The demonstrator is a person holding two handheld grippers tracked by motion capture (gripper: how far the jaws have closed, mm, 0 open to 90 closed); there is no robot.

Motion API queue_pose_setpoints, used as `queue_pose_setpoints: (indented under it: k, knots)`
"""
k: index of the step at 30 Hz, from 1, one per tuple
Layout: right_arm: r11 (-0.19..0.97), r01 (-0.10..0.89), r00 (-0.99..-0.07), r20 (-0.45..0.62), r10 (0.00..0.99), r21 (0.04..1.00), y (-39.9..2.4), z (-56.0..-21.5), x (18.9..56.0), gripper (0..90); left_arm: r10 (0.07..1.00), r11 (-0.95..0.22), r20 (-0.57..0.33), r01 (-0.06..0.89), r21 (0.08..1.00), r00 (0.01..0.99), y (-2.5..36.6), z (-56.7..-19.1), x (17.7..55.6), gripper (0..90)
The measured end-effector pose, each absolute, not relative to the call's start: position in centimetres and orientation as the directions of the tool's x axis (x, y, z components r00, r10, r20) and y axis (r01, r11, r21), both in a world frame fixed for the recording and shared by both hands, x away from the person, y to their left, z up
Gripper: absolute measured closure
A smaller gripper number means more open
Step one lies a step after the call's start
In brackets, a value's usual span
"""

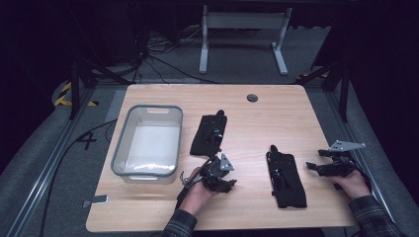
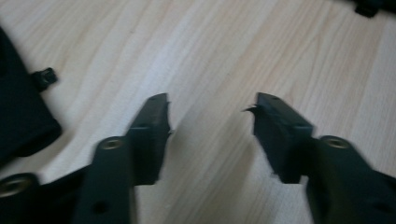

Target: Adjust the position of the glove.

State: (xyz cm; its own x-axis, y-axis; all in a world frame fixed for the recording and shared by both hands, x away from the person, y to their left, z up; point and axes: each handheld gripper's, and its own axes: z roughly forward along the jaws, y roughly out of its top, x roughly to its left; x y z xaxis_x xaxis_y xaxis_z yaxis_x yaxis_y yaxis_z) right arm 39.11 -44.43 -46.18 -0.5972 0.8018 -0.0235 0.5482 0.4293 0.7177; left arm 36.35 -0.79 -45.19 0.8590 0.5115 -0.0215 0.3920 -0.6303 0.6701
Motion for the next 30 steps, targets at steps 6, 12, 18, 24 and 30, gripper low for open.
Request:
queue_pose_setpoints:
  k: [6, 12, 18, 24, 30]
  knots:
    - [0.429, 0.548, -0.597, -0.023, 0.802, 0.718, -44.4, -46.2, 39.1, 19.1, 0.582, -0.591, -0.045, 0.460, 0.662, 0.812, -0.4, -44.0, 38.1, 89.5]
    - [0.429, 0.548, -0.597, -0.023, 0.802, 0.718, -44.4, -46.2, 39.1, 19.1, 0.641, -0.566, -0.028, 0.496, 0.658, 0.767, -0.1, -43.0, 39.9, 89.7]
    - [0.429, 0.549, -0.597, -0.023, 0.802, 0.718, -44.4, -46.2, 39.1, 19.1, 0.680, -0.544, -0.005, 0.508, 0.668, 0.733, -0.2, -42.5, 41.4, 89.8]
    - [0.429, 0.549, -0.597, -0.023, 0.802, 0.718, -44.4, -46.2, 39.1, 19.1, 0.709, -0.513, -0.005, 0.521, 0.682, 0.705, -0.5, -42.0, 43.3, 89.8]
    - [0.429, 0.549, -0.597, -0.023, 0.802, 0.718, -44.4, -46.2, 39.1, 19.1, 0.732, -0.511, 0.012, 0.537, 0.671, 0.681, -0.7, -42.2, 45.0, 89.8]
